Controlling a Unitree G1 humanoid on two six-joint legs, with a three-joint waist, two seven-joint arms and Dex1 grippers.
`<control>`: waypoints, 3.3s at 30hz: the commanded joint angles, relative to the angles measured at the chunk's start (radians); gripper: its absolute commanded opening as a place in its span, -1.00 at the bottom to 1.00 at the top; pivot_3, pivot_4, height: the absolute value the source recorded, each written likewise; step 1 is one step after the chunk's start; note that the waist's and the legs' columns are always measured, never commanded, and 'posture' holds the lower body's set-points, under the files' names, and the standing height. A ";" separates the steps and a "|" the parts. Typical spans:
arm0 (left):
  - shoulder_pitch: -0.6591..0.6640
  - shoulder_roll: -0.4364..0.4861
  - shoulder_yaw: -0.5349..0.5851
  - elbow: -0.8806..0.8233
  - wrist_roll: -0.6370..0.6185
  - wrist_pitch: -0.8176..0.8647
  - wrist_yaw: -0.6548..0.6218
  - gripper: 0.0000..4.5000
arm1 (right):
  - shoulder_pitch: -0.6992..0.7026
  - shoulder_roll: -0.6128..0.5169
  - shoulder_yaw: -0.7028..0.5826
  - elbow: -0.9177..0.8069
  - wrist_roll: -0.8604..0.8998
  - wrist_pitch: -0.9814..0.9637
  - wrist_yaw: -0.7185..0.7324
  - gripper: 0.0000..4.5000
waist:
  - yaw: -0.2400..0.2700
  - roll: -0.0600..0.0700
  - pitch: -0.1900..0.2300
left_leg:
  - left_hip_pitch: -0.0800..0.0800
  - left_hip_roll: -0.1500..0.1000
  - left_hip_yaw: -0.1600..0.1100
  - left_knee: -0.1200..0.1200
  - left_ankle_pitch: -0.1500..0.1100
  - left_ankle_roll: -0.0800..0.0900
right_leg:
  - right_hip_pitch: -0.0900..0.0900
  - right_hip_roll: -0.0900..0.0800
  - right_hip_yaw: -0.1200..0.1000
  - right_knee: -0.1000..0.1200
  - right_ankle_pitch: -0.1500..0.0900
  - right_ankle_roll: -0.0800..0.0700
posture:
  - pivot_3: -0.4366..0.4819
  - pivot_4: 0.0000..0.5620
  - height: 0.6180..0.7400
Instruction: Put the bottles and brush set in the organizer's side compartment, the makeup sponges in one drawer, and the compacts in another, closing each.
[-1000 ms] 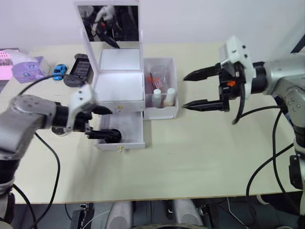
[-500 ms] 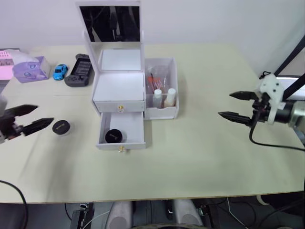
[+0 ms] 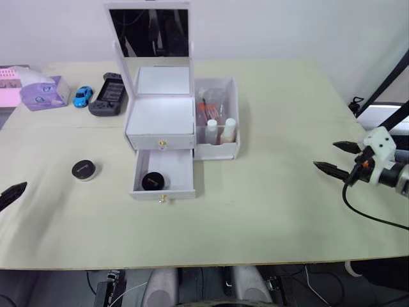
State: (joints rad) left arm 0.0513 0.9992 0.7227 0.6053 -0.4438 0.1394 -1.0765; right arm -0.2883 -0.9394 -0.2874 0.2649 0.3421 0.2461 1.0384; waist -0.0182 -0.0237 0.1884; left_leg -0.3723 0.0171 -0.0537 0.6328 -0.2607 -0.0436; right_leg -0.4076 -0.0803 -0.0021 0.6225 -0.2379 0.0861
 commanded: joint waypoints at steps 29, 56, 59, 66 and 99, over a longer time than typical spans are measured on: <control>-0.356 0.049 -0.501 -0.486 0.076 0.755 0.324 0.99 | -0.534 -0.062 0.239 -0.606 0.375 0.600 0.185 1.00 | 0.001 0.000 0.000 | -0.002 0.000 -0.002 -0.002 0.000 0.000 | -0.002 0.001 0.000 -0.002 0.001 0.003 | -0.05 -0.47 1.00; -0.509 -0.009 -0.467 -0.427 0.081 0.559 0.264 0.19 | -0.551 -0.118 0.250 -0.479 0.313 0.487 0.275 1.00 | 0.004 0.000 0.000 | -0.003 0.000 -0.002 -0.001 0.000 0.000 | -0.002 0.001 -0.001 -0.002 0.002 0.004 | -0.05 -0.47 1.00; -0.538 0.000 -0.444 -0.504 0.021 0.513 0.164 0.19 | -0.554 -0.111 0.254 -0.468 0.305 0.477 0.280 1.00 | 0.004 -0.001 0.000 | -0.003 0.000 -0.002 -0.001 0.000 0.000 | -0.002 0.001 -0.001 -0.002 0.002 0.004 | -0.05 -0.47 1.00; -0.598 0.039 -0.412 -0.693 -0.160 0.543 -0.027 0.19 | -0.555 -0.099 0.261 -0.455 0.288 0.457 0.287 1.00 | 0.002 0.000 0.000 | -0.003 0.000 -0.001 -0.002 0.000 0.000 | -0.002 0.000 0.000 -0.004 0.002 0.004 | -0.05 -0.47 1.00; -0.771 -0.007 -1.091 -0.961 0.155 0.647 -0.060 0.19 | -0.477 -0.133 0.162 -0.586 0.377 0.578 0.191 1.00 | 0.001 0.000 0.001 | -0.003 0.000 -0.003 0.000 0.000 0.000 | -0.001 0.003 0.000 -0.002 0.001 0.004 | -0.05 -0.47 1.00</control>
State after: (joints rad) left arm -0.7041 0.9795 -0.3704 -0.3499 -0.3215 0.8128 -1.1312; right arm -0.7472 -1.0494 -0.0867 -0.2906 0.7032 0.8226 1.2376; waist -0.0168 -0.0239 0.1893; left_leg -0.3756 0.0167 -0.0565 0.6324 -0.2605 -0.0435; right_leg -0.4086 -0.0776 -0.0016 0.6207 -0.2367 0.0904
